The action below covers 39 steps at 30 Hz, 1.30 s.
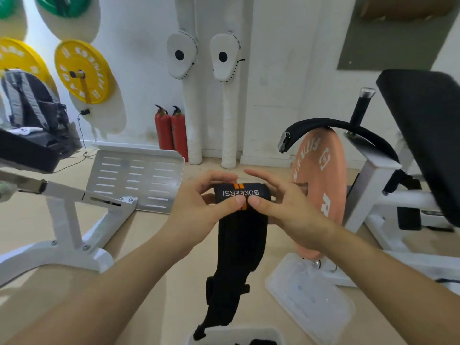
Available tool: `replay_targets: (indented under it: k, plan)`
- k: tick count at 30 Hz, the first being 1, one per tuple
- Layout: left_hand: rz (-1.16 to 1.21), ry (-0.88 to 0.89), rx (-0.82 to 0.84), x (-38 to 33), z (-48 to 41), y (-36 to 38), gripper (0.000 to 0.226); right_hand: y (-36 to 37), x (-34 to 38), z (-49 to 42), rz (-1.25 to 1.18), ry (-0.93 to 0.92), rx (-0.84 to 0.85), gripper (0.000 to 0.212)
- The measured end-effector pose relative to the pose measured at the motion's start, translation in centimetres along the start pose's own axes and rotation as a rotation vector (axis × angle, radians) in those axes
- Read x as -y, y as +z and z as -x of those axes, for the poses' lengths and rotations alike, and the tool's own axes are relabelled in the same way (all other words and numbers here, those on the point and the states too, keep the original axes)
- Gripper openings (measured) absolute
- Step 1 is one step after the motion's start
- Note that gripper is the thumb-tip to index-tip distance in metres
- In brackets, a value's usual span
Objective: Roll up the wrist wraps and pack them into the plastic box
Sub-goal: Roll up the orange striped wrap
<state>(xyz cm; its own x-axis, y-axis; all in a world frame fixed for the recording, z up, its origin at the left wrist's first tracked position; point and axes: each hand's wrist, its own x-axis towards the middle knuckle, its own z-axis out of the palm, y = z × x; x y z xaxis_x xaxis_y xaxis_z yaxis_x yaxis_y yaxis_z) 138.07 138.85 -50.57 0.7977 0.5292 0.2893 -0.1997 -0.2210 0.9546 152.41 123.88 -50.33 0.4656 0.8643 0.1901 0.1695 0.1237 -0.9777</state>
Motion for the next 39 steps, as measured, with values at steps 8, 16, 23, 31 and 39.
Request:
replay_targets:
  k: [8, 16, 23, 31, 39]
  plan:
    - [-0.171, 0.173, -0.091, 0.2, 0.0, 0.6, 0.061, 2.1, 0.3, -0.4, -0.204, 0.098, -0.104, 0.046]
    - [-0.287, 0.197, 0.007, 1.0, 0.1, 0.8, 0.063, 2.5, -0.3, 0.0, -0.115, 0.027, -0.054, 0.042]
    - [-0.158, -0.015, 0.106, 0.6, -0.1, -0.4, 0.066, 1.0, -0.3, -0.3, 0.017, -0.120, -0.112, 0.052]
    - [-0.024, -0.302, 0.177, -0.1, -0.3, 0.2, 0.063, 1.1, 0.1, -0.4, 0.212, -0.232, -0.112, 0.049]
    - [0.106, -0.331, 0.033, -0.2, -0.2, 0.5, 0.040, 1.7, -0.2, -0.5, 0.359, -0.313, -0.013, 0.052]
